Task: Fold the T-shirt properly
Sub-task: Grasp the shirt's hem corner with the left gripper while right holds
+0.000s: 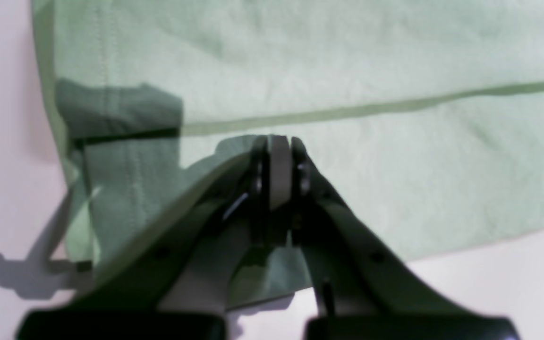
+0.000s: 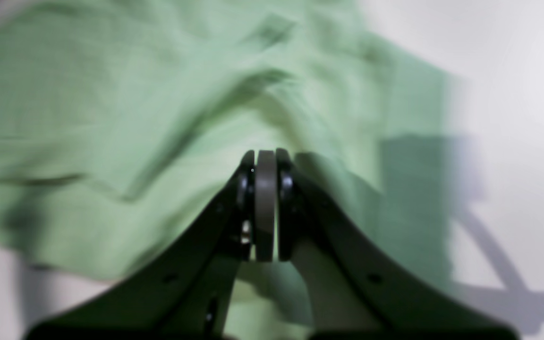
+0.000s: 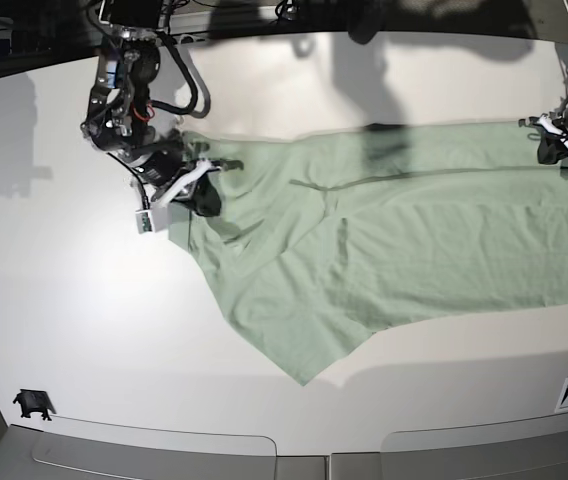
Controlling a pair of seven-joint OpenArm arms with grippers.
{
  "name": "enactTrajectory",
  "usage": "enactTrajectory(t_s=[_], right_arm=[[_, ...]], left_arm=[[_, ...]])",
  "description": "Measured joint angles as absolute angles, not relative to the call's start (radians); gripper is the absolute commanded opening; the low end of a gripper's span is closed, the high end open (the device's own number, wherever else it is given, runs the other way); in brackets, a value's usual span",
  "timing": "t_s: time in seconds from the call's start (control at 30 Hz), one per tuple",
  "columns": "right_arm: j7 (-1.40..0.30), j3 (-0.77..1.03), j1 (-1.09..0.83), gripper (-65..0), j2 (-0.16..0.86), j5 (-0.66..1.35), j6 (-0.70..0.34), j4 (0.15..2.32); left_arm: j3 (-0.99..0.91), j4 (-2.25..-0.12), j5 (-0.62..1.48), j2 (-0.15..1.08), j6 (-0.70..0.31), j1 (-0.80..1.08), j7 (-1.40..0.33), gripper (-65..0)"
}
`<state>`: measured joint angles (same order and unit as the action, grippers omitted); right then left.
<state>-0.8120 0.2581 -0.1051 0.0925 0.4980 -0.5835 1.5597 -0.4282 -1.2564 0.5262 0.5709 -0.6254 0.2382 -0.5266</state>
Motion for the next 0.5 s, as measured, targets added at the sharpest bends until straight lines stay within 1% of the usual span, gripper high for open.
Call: enactTrajectory(t_s=[0.17, 0.23, 0.37, 0.5], right_arm=[[-0.812, 0.258, -0.121, -65.0, 0.053, 0.443, -0.591, 1.560], [-0.809, 0.258, -0.147, -65.0, 0.056, 0.420, -0.588, 1.560], [-0.793, 0.258, -0.201, -65.0, 0.064, 0.348, -0.541, 1.560], [-0.754, 0.259, -0.236, -65.0, 0.063, 0.340, -0.532, 1.563]], left_arm=[[-0.428, -1.256, 0.526, 0.571, -0.625, 0.239, -0.530, -65.0], [-0.428, -1.256, 0.527, 0.571, -0.625, 0.238, -0.540, -65.0], [-0.428, -1.257, 0.528, 0.571, -0.625, 0.239, -0.542, -65.0], [-0.428, -1.257, 0.554, 0.572, -0.625, 0.239, -0.564, -65.0]])
